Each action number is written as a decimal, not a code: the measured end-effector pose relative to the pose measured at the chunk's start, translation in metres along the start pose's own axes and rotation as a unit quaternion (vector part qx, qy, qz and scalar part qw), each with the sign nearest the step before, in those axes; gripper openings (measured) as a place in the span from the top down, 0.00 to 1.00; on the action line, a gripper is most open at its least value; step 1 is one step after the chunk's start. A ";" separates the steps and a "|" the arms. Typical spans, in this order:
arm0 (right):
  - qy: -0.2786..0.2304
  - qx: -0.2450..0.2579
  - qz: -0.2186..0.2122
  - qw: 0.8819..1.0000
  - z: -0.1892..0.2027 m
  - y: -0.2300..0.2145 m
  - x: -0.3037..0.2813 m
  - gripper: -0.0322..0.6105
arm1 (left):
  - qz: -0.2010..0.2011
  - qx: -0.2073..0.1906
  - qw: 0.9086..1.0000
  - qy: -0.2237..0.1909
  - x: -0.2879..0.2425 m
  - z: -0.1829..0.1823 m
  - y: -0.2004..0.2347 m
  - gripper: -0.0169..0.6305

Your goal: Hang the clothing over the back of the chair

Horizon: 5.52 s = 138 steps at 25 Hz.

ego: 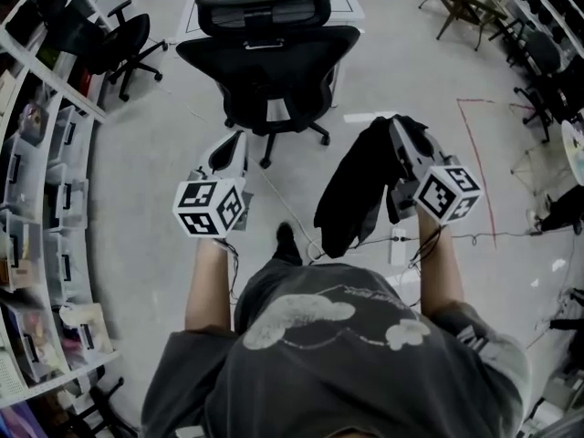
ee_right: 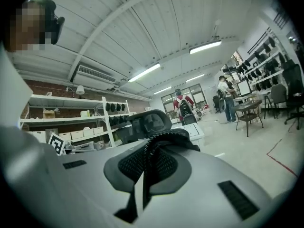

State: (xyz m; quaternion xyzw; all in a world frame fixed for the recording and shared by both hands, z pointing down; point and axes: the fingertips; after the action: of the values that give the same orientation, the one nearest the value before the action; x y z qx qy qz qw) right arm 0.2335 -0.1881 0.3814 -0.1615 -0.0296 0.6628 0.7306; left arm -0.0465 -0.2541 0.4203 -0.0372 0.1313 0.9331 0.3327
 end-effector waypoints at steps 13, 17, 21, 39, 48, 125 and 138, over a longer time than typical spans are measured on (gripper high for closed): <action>-0.034 -0.009 0.071 0.997 -0.047 -0.021 -0.112 0.95 | 0.024 -0.008 1.000 -0.016 -0.065 -0.059 0.111 0.97; -0.057 -0.001 0.083 0.995 -0.069 -0.021 -0.135 0.95 | 0.032 -0.005 0.999 -0.020 -0.080 -0.072 0.139 0.97; -0.058 -0.003 0.107 0.993 -0.078 -0.035 -0.152 0.95 | 0.028 -0.009 0.999 -0.024 -0.096 -0.086 0.160 0.97; -0.040 0.006 0.123 0.992 -0.115 -0.151 -0.247 0.95 | -0.077 -0.007 0.997 -0.018 -0.154 -0.108 0.216 0.97; -0.053 0.070 0.043 0.995 -0.169 -0.144 -0.343 0.95 | -0.157 0.002 0.987 -0.033 -0.154 -0.113 0.240 0.97; -0.082 0.237 -0.203 0.947 -0.108 0.241 -0.187 0.95 | 0.024 -0.013 0.996 -0.087 -0.053 -0.124 0.156 0.97; -0.068 0.251 -0.234 0.937 -0.083 0.244 -0.137 0.95 | -0.017 -0.014 0.997 -0.079 -0.038 -0.109 0.103 0.97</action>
State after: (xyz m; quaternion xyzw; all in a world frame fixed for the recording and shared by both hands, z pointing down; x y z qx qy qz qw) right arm 0.0047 -0.3212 0.2592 0.0836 0.0509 0.4683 0.8781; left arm -0.0842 -0.3837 0.3439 0.0296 0.0909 0.9289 0.3577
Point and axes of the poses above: the fingertips, and each gripper's own axes: x backward along the fingers, y to its left, z out of its underside, and after that the axes turned 11 degrees about z, right-handed
